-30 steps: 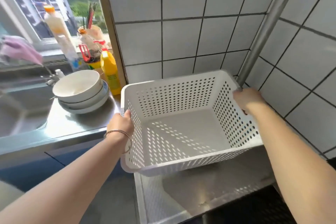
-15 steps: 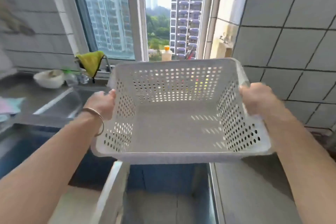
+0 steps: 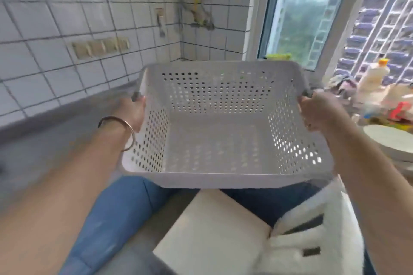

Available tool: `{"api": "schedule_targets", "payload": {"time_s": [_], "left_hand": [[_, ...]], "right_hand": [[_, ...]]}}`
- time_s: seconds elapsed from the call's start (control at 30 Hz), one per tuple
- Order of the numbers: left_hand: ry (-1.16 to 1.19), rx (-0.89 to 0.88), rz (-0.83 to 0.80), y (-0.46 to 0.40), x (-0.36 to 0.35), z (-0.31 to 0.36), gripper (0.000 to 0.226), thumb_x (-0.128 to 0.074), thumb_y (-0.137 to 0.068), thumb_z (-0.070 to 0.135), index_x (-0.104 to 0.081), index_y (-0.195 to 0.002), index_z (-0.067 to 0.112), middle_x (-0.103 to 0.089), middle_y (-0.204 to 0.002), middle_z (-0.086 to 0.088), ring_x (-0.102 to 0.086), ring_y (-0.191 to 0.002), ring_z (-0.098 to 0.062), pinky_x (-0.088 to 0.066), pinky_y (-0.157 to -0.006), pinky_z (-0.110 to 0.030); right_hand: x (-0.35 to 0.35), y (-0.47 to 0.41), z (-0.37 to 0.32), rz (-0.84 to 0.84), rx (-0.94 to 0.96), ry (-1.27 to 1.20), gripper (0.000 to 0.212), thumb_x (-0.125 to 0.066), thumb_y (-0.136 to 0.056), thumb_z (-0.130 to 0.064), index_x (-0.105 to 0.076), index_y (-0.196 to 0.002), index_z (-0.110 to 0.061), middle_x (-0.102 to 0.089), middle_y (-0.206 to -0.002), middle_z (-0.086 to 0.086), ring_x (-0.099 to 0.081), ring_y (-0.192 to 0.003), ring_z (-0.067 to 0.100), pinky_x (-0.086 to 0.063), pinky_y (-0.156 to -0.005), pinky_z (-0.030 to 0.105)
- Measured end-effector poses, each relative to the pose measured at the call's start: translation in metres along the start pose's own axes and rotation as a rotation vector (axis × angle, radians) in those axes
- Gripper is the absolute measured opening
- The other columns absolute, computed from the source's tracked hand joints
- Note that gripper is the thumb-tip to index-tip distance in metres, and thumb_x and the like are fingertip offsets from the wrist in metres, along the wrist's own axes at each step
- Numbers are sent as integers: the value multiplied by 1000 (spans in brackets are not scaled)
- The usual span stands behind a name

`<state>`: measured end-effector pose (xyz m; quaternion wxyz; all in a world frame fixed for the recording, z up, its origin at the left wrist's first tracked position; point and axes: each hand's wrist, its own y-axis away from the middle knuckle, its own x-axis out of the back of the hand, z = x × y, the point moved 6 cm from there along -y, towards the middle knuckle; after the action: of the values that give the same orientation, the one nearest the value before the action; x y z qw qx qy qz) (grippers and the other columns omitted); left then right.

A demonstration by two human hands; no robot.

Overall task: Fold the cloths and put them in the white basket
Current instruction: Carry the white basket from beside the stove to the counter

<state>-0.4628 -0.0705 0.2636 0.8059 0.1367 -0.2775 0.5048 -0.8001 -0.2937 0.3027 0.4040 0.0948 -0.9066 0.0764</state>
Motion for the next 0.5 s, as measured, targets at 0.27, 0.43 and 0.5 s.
{"api": "schedule_targets", "payload": {"time_s": [0.27,0.43,0.5], "left_hand": [[-115,245,142,-59,120,-131,49,-32,-97,32,-58,-112,-7,-61,-104,-31,-61,-88,-38,-47,-82,-40],[-66,413,209,-113,156,-213,52,-31,-96,38,-56,-116,-3,-60,-116,-28,-58,-105,-40,-46,-91,-43],[-89,481,230,-129,168,-237,49,-29,-97,35,-52,-120,-2,-58,-119,-27,-56,-109,-40,-45,-93,-42]], "right_hand": [[-193,-12,-137,-195,100,43,33,-38,-96,-28,-58,-86,-3,-52,-57,10,-49,-46,24,-35,-45,26],[-316,-34,-224,-343,266,75,31,-34,-96,-20,-51,-74,-6,-55,-66,18,-53,-61,30,-39,-62,30],[-363,-45,-254,-428,283,135,37,-31,-96,-19,-49,-67,-4,-51,-47,12,-56,-60,31,-41,-58,29]]}}
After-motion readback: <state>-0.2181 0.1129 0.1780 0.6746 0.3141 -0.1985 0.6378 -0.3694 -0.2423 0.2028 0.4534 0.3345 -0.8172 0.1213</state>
